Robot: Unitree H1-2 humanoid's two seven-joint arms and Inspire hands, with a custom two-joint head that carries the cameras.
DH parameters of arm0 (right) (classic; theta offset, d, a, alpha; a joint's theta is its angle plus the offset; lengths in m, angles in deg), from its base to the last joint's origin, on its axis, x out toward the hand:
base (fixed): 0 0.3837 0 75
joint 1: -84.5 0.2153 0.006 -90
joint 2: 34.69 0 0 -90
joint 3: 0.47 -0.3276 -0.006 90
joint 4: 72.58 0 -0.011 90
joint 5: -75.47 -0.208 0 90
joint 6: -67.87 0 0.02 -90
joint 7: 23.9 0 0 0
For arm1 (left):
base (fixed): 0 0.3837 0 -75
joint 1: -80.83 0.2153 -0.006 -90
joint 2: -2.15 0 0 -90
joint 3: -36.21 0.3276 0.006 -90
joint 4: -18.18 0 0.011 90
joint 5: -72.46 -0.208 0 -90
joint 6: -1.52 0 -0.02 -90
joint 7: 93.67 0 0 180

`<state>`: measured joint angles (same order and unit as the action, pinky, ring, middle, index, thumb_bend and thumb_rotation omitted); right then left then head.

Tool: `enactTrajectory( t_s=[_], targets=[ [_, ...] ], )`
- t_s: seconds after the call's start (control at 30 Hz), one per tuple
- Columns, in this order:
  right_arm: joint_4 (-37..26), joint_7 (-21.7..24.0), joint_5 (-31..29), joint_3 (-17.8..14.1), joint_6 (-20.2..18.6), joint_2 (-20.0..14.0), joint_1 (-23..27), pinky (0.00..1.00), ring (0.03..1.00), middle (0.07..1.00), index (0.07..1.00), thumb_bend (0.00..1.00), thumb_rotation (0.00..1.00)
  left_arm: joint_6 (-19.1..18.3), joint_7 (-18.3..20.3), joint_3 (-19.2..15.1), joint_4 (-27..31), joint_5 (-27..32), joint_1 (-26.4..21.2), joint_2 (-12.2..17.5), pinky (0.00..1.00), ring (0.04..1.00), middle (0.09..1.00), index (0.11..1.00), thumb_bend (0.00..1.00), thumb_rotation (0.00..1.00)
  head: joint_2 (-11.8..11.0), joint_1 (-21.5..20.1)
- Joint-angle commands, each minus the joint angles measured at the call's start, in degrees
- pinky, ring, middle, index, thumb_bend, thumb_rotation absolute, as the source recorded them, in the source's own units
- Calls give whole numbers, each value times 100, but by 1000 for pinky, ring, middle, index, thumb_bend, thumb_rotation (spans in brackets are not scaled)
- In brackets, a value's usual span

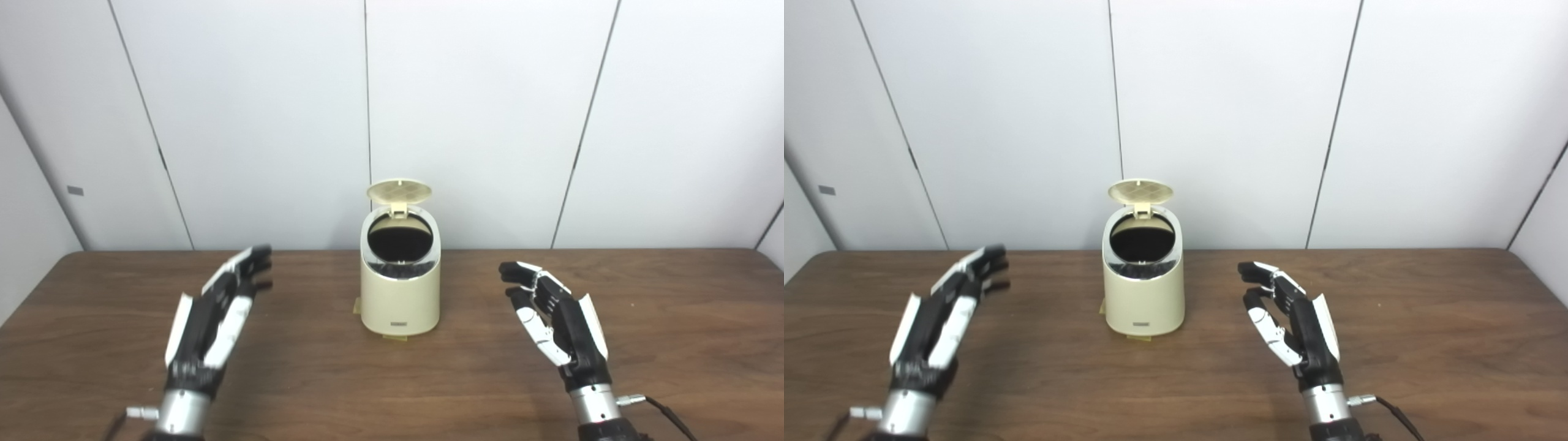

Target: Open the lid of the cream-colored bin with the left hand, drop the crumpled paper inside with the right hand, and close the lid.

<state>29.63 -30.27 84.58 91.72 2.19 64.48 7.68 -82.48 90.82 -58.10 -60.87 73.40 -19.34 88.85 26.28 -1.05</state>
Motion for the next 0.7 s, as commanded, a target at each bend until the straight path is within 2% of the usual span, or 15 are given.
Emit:
enactTrajectory(
  t_s=[0.0, 0.17, 0.23, 0.3, 0.37, 0.57, 0.63, 0.67],
  targets=[
    [168, -45, -84, 69, 256, 104, -138, 649, 744, 754, 731, 160, 694, -221, 71, 56, 319, -330, -688, 258, 820, 889, 893, 857, 658, 840, 28, -29],
    [237, -74, -228, 27, 247, 192, -221, 673, 754, 757, 743, 179, 632, -679, 251, 262, 340, -1007, -1861, 678, 851, 890, 870, 846, 628, 910, 63, -13],
    [274, -90, -284, 19, 253, 211, -226, 673, 756, 757, 744, 200, 621, -915, 319, 371, 364, -1274, -2223, 758, 809, 872, 851, 823, 617, 935, 68, 4],
    [340, -148, -271, 48, 258, 199, -227, 668, 758, 760, 746, 218, 614, -1222, 365, 568, 390, -1687, -2625, 752, 775, 855, 842, 819, 641, 911, 89, 16],
    [366, -177, -260, 74, 259, 196, -236, 665, 762, 765, 749, 229, 625, -1406, 378, 699, 411, -1971, -2832, 746, 755, 848, 840, 818, 656, 910, 98, 10],
    [406, -221, -298, 90, 259, 227, -246, 673, 762, 765, 748, 285, 664, -1671, 469, 1079, 120, -2491, -3432, 586, 751, 839, 828, 792, 678, 976, 98, 0],
    [415, -235, -256, 108, 258, 223, -244, 672, 763, 767, 748, 294, 664, -1760, 524, 1267, -20, -2822, -3580, 576, 742, 832, 820, 781, 710, 995, 99, -6],
    [416, -225, -230, 113, 256, 221, -246, 673, 765, 769, 749, 297, 667, -1929, 593, 1366, -59, -3006, -3649, 554, 739, 838, 824, 782, 742, 998, 95, -7]
  ],
)
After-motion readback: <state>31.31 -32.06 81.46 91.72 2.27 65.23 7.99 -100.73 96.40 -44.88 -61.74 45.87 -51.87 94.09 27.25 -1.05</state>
